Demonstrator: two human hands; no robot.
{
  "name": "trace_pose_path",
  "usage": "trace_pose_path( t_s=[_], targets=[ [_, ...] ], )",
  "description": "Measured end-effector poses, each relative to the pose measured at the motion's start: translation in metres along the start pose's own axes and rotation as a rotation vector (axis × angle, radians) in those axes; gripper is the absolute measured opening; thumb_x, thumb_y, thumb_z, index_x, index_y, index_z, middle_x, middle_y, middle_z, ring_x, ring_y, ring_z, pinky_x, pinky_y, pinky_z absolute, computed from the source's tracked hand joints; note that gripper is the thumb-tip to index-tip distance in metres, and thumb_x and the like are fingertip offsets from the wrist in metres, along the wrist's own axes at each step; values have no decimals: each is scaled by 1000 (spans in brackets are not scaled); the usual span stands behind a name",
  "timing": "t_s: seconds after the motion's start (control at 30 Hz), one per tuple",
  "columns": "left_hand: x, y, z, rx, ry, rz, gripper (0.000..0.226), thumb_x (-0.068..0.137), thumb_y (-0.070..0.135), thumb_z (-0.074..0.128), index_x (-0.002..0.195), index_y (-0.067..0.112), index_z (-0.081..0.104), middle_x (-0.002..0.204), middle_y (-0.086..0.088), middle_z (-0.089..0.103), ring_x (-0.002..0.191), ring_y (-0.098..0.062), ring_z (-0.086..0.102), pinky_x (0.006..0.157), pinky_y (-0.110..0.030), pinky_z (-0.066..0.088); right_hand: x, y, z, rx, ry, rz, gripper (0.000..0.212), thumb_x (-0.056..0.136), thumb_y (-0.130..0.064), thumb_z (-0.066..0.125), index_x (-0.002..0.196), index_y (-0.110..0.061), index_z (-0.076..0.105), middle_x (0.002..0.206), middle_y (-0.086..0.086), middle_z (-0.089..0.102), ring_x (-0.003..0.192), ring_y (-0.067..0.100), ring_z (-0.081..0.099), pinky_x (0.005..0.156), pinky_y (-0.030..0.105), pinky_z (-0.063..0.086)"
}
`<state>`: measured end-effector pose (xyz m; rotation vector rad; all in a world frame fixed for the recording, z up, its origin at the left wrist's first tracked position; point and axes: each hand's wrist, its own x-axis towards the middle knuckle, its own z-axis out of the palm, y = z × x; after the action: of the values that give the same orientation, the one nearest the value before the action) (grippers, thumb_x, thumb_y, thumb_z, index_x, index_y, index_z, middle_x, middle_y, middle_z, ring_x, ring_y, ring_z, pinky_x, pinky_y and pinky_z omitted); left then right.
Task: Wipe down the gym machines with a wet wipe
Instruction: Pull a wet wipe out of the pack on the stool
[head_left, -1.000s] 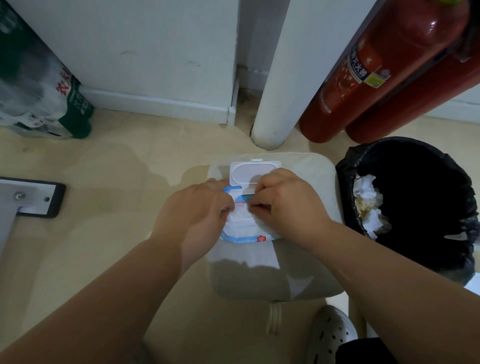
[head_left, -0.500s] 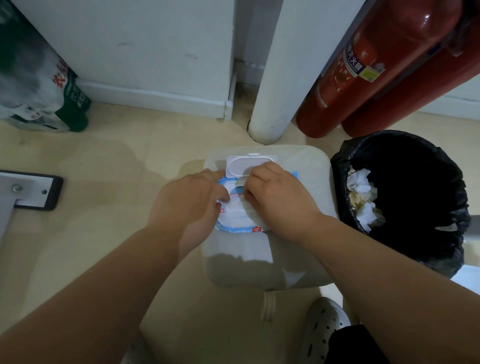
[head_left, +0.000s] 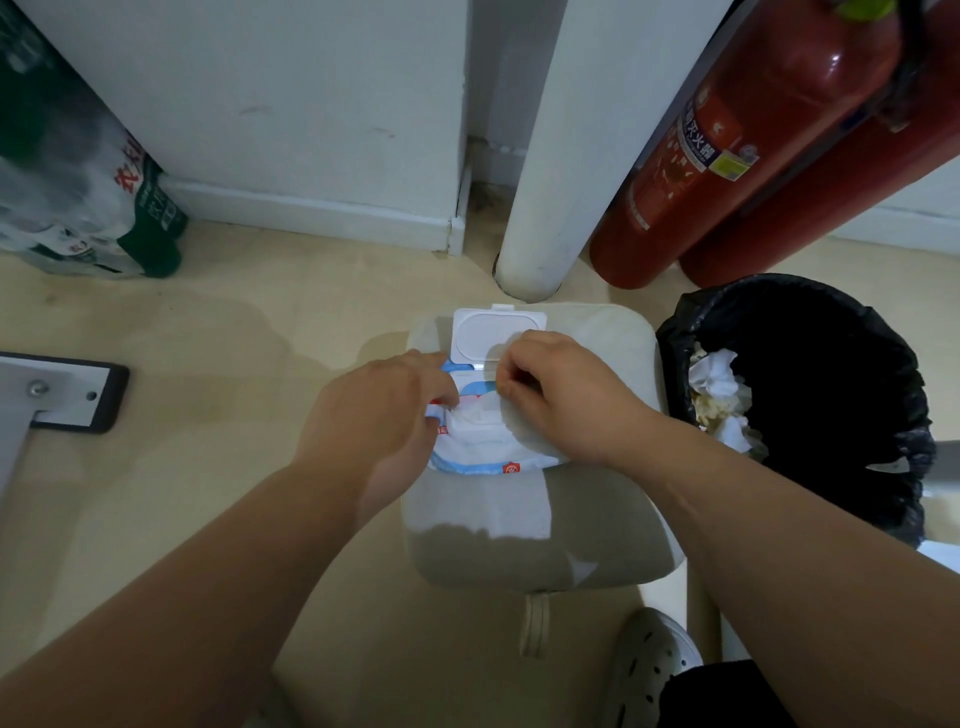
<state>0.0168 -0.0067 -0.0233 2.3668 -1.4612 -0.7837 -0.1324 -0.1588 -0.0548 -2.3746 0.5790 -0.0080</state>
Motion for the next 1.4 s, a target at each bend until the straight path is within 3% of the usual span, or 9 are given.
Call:
trace_pose_path(
  t_s=[0.1, 0.2, 0.37, 0.5, 0.73, 0.87, 1.0, 1.2, 1.4],
  targets=[
    [1, -1, 2, 1, 1, -15, 23, 89, 17, 62, 102, 32, 73, 128, 7, 64, 116, -21, 60, 94, -38, 47, -2, -5, 2, -67, 69, -29, 8, 87, -27, 72, 91, -20, 70, 88, -5, 62, 82, 16, 55, 71, 26, 42],
    [2, -2, 5, -4, 9, 5, 21, 88, 14, 62, 99, 29, 73, 123, 1, 67, 111, -25, 63, 90, -43, 50, -2, -8, 10, -181, 136, -131, 8, 80, -23, 74, 85, -17, 78, 88, 0, 66, 82, 24, 61, 69, 29, 48],
    [3, 0, 5, 31, 33, 6, 20, 87, 17, 62, 99, 32, 71, 112, 9, 65, 99, -21, 62, 81, -37, 50, -1, -10, 10, -251, 70, -154, 12, 88, -18, 60, 79, -12, 65, 89, 2, 60, 85, 25, 56, 73, 40, 51],
    [4, 1, 4, 46, 39, -35, 19, 87, 22, 63, 100, 34, 67, 110, 12, 65, 97, -19, 60, 80, -33, 48, -4, 0, -1, -58, 2, -71, 12, 92, -9, 57, 82, -14, 53, 89, -3, 51, 83, 19, 48, 76, 33, 44],
    [7, 4, 3, -114, 53, -128, 18, 85, 22, 71, 93, 38, 68, 105, 13, 67, 86, -12, 54, 74, -24, 41, -10, 1, -15, 213, 42, 134, 5, 95, -14, 64, 90, -14, 61, 91, -4, 59, 84, 9, 54, 77, 26, 46],
    [7, 6, 2, -111, 43, -110, 17, 85, 23, 70, 88, 39, 65, 96, 13, 64, 86, -16, 57, 73, -27, 43, -11, -11, -4, 10, 108, 6, 26, 83, -36, 79, 106, -23, 74, 105, -8, 66, 90, 8, 58, 79, 22, 49],
    [7, 6, 3, -90, 48, -97, 22, 86, 21, 66, 86, 42, 57, 91, 15, 58, 82, -14, 50, 70, -26, 36, -9, -10, 0, -121, 153, -80, 5, 82, -20, 73, 84, -17, 75, 88, -2, 67, 81, 20, 60, 71, 30, 49],
    [6, 3, 6, -23, 59, -54, 20, 87, 20, 63, 97, 37, 65, 92, 17, 53, 82, -12, 47, 71, -26, 35, -11, -11, -15, 251, 91, 215, 10, 97, -11, 62, 89, -16, 63, 87, -6, 59, 79, 4, 52, 74, 16, 41],
    [9, 3, 5, -79, 66, -19, 20, 84, 19, 69, 96, 34, 68, 101, 13, 64, 88, -13, 53, 75, -24, 39, -9, -9, -27, 615, 178, 468, 16, 100, -13, 58, 84, -14, 64, 80, 7, 64, 74, 16, 58, 75, 40, 51]
  ],
)
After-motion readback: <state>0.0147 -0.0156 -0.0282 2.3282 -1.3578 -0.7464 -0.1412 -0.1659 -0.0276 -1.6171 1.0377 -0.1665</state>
